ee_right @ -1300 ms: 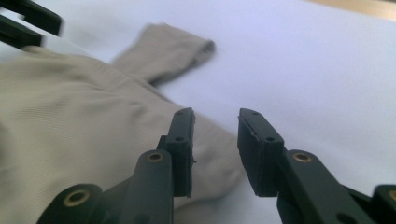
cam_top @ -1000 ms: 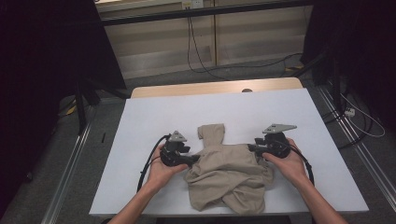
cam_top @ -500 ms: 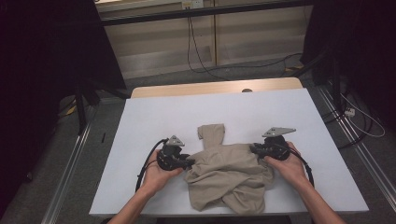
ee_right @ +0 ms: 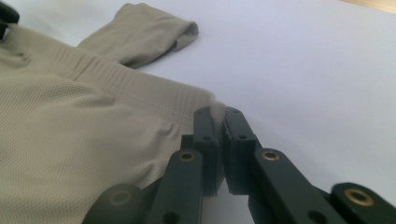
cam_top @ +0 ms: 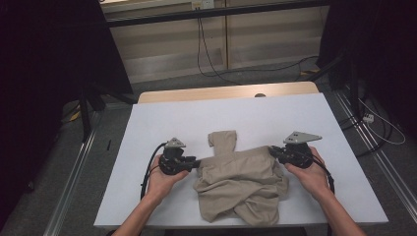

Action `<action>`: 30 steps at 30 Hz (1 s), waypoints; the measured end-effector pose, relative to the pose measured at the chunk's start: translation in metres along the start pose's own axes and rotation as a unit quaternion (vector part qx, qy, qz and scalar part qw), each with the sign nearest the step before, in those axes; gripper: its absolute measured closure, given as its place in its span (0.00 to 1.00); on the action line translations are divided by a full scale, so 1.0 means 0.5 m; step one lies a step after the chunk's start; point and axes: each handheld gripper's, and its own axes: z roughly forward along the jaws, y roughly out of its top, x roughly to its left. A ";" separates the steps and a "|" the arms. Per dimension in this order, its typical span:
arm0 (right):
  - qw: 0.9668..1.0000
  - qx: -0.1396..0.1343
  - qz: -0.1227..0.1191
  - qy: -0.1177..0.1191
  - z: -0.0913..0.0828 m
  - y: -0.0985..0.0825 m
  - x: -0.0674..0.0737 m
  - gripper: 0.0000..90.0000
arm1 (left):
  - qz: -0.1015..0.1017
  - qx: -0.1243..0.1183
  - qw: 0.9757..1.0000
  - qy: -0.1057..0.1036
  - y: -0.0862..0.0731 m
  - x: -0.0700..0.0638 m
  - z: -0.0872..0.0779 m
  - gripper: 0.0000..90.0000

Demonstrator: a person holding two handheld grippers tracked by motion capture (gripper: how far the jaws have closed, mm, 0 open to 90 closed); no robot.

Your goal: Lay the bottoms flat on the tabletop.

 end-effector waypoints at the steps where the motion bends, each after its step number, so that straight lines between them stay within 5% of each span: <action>1: 1.000 -0.002 0.003 -0.001 -0.003 -0.002 -0.003 0.95 | -0.014 -0.008 1.000 -0.005 0.001 0.006 -0.001 0.77; 5: 1.000 0.000 0.006 -0.005 -0.005 -0.004 -0.009 0.95 | -0.026 -0.007 0.999 -0.024 0.005 0.010 0.018 0.79; 11: 1.000 -0.003 0.005 -0.008 -0.007 -0.003 -0.010 0.95 | -0.032 0.024 0.999 -0.022 0.004 -0.014 0.063 0.72; 17: 1.000 -0.007 0.016 -0.003 -0.011 -0.004 -0.014 0.95 | -0.036 0.030 0.998 -0.042 0.000 -0.015 0.066 0.81; 20: 1.000 -0.010 0.022 0.002 -0.013 -0.003 -0.014 0.95 | -0.038 0.032 0.998 -0.050 0.002 -0.019 0.065 0.93; 26: 0.998 -0.028 0.050 0.023 -0.021 0.002 -0.015 0.95 | -0.063 -0.022 0.997 -0.040 0.020 -0.007 0.032 0.96; 30: 0.997 -0.052 0.048 0.031 -0.027 0.026 -0.008 0.95 | -0.041 -0.041 0.998 -0.024 0.040 0.003 0.008 0.96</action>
